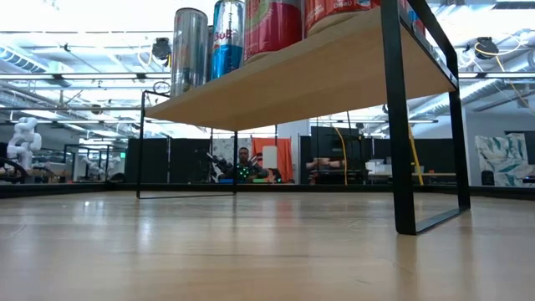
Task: Place canned beverage on shelf
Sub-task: Return to Home Position
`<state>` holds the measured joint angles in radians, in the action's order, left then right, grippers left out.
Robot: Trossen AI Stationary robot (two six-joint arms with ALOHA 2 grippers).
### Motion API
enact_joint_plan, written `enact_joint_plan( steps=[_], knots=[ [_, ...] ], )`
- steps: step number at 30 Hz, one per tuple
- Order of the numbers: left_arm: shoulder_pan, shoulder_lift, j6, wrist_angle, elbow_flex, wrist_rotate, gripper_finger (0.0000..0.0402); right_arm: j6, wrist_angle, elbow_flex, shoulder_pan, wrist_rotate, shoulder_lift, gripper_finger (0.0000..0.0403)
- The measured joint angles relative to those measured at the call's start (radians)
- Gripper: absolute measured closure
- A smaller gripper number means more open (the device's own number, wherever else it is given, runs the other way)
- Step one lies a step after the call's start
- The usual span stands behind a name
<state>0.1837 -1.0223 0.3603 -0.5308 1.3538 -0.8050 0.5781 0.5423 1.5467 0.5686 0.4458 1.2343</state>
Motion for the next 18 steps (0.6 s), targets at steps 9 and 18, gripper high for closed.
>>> enact_joint_plan(
  steps=[9, 18],
  knots=[
    [0.098, 0.005, -0.057, -0.002, 0.104, 0.04, 0.001, -0.289, -0.154, 0.0, -0.019, 0.005, -0.005, 0.0096],
    [0.159, 0.046, -0.081, -0.001, 0.129, 0.094, 0.0106, -0.55, -0.248, 0.0, -0.084, 0.007, -0.091, 0.0174]
  ],
)
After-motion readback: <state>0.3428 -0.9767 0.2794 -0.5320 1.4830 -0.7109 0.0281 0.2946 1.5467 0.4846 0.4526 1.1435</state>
